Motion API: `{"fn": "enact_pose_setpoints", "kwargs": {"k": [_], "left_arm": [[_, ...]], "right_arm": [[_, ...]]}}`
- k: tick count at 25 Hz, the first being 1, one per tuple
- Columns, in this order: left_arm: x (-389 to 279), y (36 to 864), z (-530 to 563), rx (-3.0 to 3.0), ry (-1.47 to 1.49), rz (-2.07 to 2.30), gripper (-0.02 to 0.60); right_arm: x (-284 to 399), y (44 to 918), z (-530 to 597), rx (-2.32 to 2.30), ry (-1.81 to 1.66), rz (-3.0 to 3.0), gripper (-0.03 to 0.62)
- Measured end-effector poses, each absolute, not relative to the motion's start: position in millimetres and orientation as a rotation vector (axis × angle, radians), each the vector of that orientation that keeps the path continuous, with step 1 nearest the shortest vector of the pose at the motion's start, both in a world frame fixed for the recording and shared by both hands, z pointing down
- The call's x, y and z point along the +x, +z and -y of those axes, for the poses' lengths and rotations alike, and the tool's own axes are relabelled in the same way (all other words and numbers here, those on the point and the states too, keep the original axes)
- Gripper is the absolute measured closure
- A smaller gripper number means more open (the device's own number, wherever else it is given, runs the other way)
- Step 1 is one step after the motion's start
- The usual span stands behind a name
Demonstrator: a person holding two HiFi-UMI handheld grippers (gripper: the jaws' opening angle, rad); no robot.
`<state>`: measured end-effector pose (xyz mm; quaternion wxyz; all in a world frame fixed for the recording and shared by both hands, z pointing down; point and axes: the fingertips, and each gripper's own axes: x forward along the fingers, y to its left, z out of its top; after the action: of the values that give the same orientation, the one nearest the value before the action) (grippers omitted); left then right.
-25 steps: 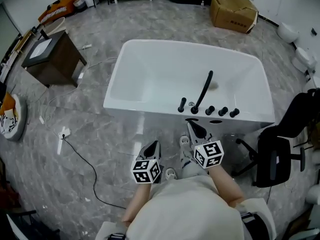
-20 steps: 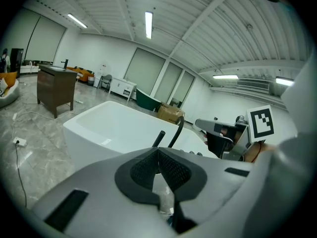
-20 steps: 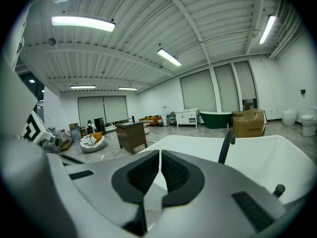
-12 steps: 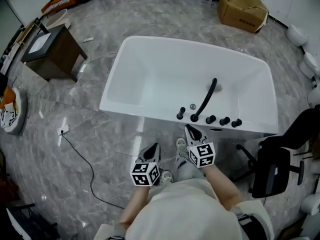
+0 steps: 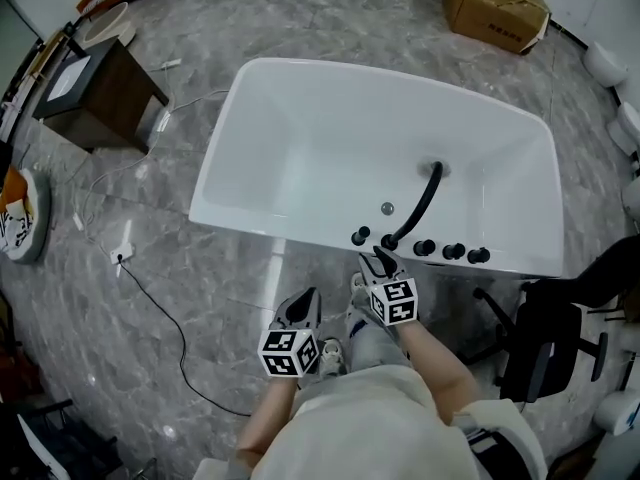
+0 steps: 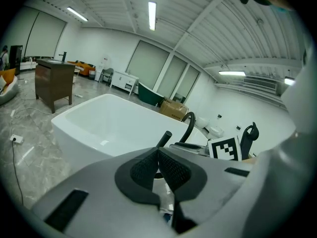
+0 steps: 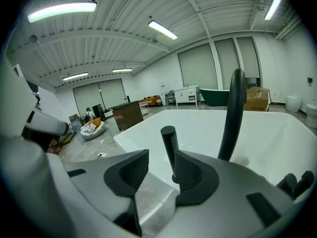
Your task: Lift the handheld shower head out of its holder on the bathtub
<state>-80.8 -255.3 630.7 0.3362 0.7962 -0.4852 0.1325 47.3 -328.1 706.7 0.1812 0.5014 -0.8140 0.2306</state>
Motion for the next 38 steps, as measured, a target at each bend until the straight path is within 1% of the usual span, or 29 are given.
{"fn": "enact_pose_setpoints", "kwargs": {"k": [6,15,19,20,21,22,28,38], "left_arm": [[-84,642,268,2.036,0.362,1.278,0.561],[-85,651,281,2.009,0.387,1.285,0.561],[-84,651,285,2.003,0.390,1.286,0.561],[-84,652,285,2.002,0.391,1.286,0.561],[-85,652,286,2.001,0.392,1.286,0.561],[-85,652,287,2.001,0.392,1.286,0.560],[-88,645,288,2.007,0.374,1.296,0.561],[-91,630,267,2.039,0.348,1.297,0.561]], "right_arm": [[47,750,347,1.358,0.664,2.226,0.399],[46,787,376,1.320,0.711,2.150,0.393],[45,797,382,1.282,0.704,2.124,0.396],[44,799,383,1.268,0.688,2.115,0.412],[43,801,383,1.256,0.673,2.106,0.444],[42,802,384,1.248,0.663,2.097,0.450],[41,802,381,1.214,0.631,2.065,0.456],[39,765,373,1.272,0.573,2.095,0.456]]}}
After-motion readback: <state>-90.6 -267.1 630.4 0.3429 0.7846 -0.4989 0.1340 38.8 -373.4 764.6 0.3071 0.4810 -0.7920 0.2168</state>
